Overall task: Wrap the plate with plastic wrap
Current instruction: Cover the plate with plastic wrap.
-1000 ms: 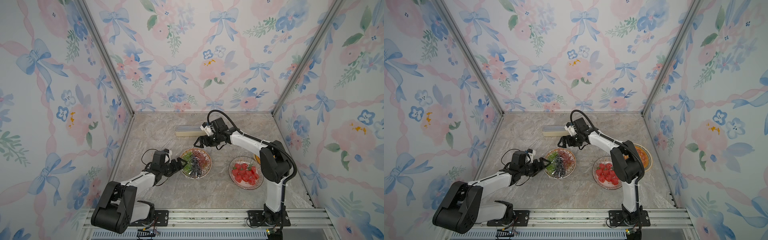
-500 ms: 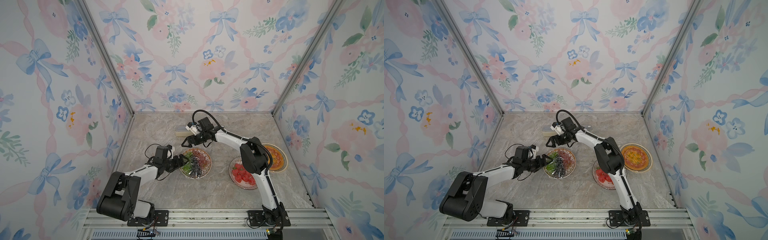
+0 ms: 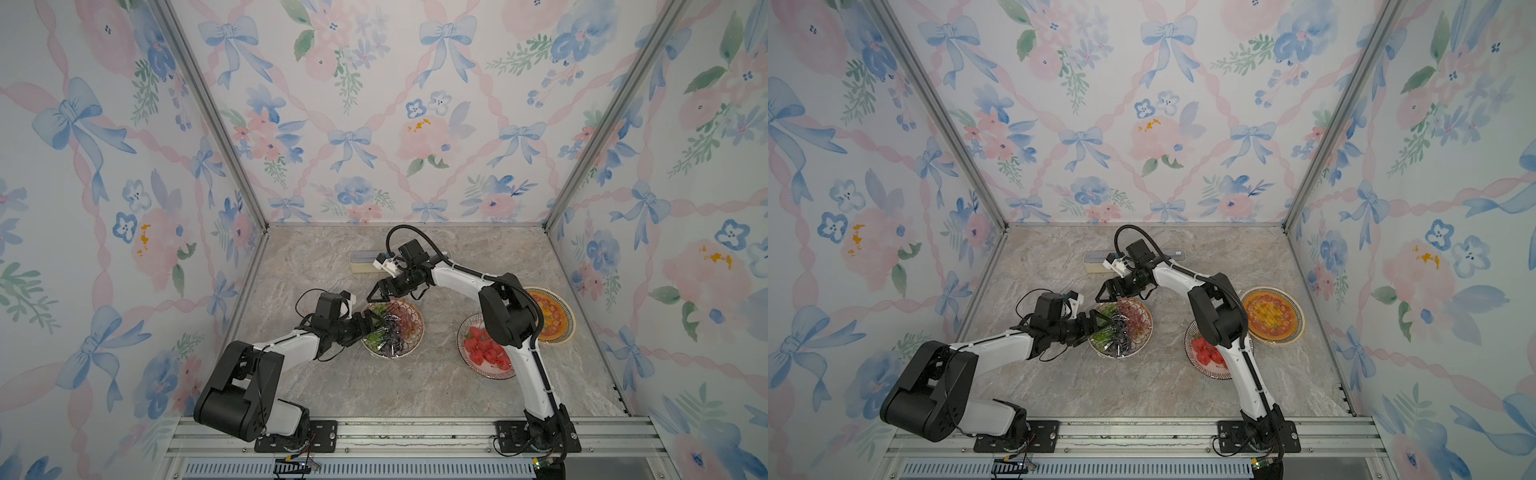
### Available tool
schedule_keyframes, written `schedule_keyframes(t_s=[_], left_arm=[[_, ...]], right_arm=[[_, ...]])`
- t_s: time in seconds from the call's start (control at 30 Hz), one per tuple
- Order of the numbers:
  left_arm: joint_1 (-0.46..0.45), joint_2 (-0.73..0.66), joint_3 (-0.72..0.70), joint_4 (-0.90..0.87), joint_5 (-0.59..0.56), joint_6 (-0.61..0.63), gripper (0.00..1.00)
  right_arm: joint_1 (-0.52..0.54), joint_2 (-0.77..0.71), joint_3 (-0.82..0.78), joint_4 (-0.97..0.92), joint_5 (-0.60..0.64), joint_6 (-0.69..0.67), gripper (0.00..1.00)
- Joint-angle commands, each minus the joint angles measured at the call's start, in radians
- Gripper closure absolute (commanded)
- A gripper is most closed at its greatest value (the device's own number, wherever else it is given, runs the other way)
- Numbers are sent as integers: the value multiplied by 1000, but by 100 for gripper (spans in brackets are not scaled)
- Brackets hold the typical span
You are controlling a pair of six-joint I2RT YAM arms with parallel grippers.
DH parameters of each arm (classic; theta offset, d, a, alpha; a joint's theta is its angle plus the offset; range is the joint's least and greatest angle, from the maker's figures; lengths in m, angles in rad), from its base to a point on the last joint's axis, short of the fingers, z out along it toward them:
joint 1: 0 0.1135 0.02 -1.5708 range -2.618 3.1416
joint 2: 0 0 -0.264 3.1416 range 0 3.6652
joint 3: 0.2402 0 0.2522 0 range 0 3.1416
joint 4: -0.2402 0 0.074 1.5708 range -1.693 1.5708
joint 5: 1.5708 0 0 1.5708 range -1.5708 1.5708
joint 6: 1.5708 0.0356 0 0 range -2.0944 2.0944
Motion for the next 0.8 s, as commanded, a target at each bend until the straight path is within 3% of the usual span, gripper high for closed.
schedule_keyframes(t_s=[0.0,0.17,0.37,0.47,0.6,0.77], left_arm=[[10,-7,-20,52,-16,-8,9],[62,-34,-28,49,-62,43,8],[133,-86,39,3,-98,156,6],[162,-122,94,-64,-177,234,5],[178,-210,133,-107,-413,352,2],[180,-300,138,-84,-709,496,2]], right_arm=[[-16,-9,-56,-35,-42,15,3],[-76,-118,-175,150,-76,137,3],[-164,-275,-264,242,96,157,1],[-198,-402,-330,209,224,117,0],[-247,-638,-469,153,424,58,1],[-393,-992,-747,162,602,59,3]])
